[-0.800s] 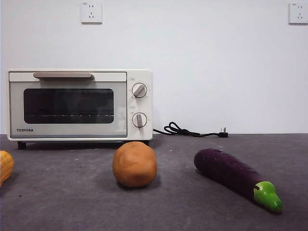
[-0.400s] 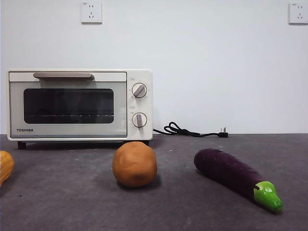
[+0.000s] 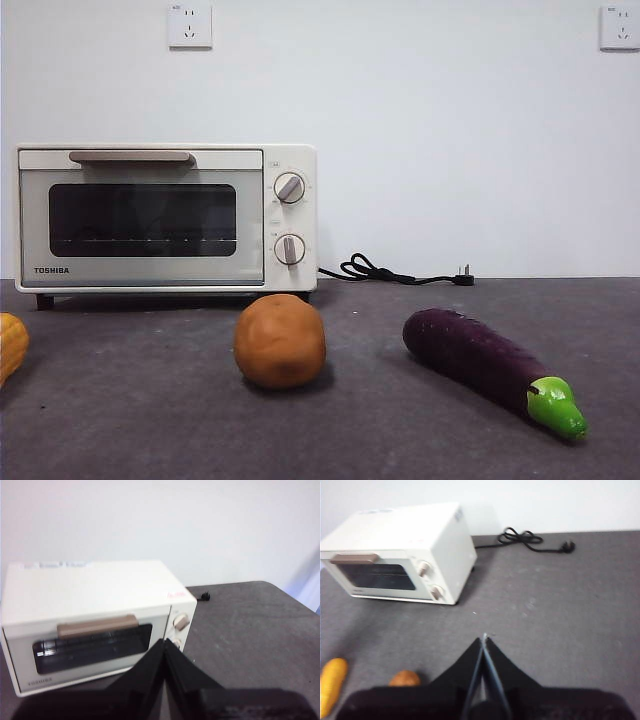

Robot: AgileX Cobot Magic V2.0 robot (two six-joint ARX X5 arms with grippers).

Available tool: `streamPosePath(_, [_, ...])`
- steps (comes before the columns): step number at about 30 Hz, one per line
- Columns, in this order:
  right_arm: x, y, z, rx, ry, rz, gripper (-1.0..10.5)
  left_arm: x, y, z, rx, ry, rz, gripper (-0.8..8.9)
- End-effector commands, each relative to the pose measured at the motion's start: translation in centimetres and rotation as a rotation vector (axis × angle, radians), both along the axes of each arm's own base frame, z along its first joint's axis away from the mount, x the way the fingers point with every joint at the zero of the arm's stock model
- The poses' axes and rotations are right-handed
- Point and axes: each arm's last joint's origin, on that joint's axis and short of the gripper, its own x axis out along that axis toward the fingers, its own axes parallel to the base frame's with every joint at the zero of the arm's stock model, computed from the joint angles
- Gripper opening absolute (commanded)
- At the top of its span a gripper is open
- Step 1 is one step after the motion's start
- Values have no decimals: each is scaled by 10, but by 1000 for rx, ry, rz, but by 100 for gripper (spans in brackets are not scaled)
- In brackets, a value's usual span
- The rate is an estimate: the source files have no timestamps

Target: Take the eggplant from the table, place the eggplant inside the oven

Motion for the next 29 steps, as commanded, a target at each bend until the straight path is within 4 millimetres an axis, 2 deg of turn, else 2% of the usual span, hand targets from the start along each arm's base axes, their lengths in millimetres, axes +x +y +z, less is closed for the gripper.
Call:
streamPosePath(1, [0,1,21,-11,-25,47,-8,0,-1,15,24,-8,-13,-5])
streamPosePath(5, [1,3,43,-6,-20,108,-8,0,-1,29,43,-19,-37,-5])
streamPosePath(10, [3,5,57,22,-5,173,-8,0,-1,32,43,-22,-37,-5])
streamPosePath(24, [8,15,57,44,43,293,11,0,-1,27,64,17,-43,-5])
streamPosePath(26, [7,17,57,53,45,322,81,0,-1,28,65,16,-42,-5])
streamPosePath(29, [6,19,57,73,48,376,272,0,-1,28,68,14,-43,-5])
